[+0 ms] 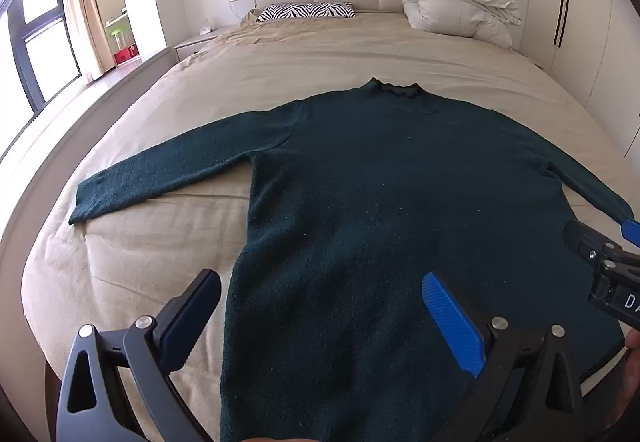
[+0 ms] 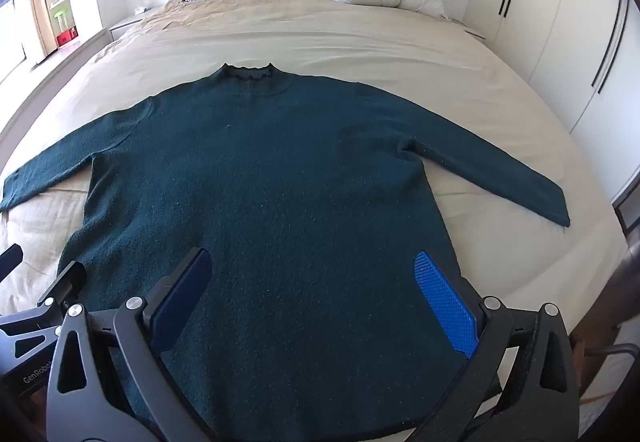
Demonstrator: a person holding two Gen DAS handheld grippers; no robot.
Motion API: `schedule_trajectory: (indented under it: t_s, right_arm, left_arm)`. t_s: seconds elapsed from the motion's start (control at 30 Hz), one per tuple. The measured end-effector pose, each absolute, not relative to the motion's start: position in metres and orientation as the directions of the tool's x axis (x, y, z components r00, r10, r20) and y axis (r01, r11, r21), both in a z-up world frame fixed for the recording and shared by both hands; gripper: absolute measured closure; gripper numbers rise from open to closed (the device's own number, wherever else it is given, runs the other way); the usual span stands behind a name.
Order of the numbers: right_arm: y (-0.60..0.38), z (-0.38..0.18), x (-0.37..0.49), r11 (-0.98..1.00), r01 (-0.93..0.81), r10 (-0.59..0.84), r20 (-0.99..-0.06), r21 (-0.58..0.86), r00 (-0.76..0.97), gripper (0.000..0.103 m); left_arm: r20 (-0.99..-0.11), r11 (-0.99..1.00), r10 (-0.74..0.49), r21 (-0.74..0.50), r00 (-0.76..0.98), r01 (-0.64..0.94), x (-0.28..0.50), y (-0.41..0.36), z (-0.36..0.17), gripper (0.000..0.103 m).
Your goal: Fold small clothes
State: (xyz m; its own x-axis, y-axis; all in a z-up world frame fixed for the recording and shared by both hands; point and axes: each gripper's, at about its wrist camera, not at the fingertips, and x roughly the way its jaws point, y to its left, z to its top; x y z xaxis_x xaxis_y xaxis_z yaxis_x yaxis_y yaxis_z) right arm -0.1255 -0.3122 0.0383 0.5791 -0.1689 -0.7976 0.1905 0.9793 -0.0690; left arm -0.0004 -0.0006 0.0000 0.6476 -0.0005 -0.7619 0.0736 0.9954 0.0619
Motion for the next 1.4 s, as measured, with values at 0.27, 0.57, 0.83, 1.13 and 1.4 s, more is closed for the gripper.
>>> schedule_trajectory:
  t_s: [0.27,0.57,0.83,1.13,1.4]
  right_arm:
    - [-0.316,0.041,-0.125,0.979,0.191,-0.17,-0.798,-0.071,0.578,0.0]
    - [-0.314,0.035,-0.131,0.98,0.188,-0.168,-0.799,-0.07,0.578,0.0]
    - [-0.312,0.035,-0.128,0.98,0.187,-0.166,-0.804,-0.069,0.571,0.0]
    - [-0.309,0.031,-0.127,0.981,0.184,-0.159,-0.81,-0.065,0.565,0.0]
    - [-0.309,0.031,-0.126,0.981,0.184,-0.159,-0.811,-0.064,0.563,0.0]
  left_arm:
    - [-0.767,0.996,-0.041,0.019,0.64,0.087,-0.001,0.008,0.002,0.0]
    - [-0.773,0.996,-0.017,0.039,0.634,0.075,0.001,0.003,-0.001,0.0]
    - [-0.773,0.997,-0.013,0.041,0.635,0.07,0.0,0.001,0.0,0.0]
    - [-0.774,0.997,-0.014,0.04,0.633,0.071,0.002,0.004,-0.003,0.0]
    - [-0.774,0.997,-0.014,0.039,0.633,0.07,0.002,0.003,-0.004,0.0]
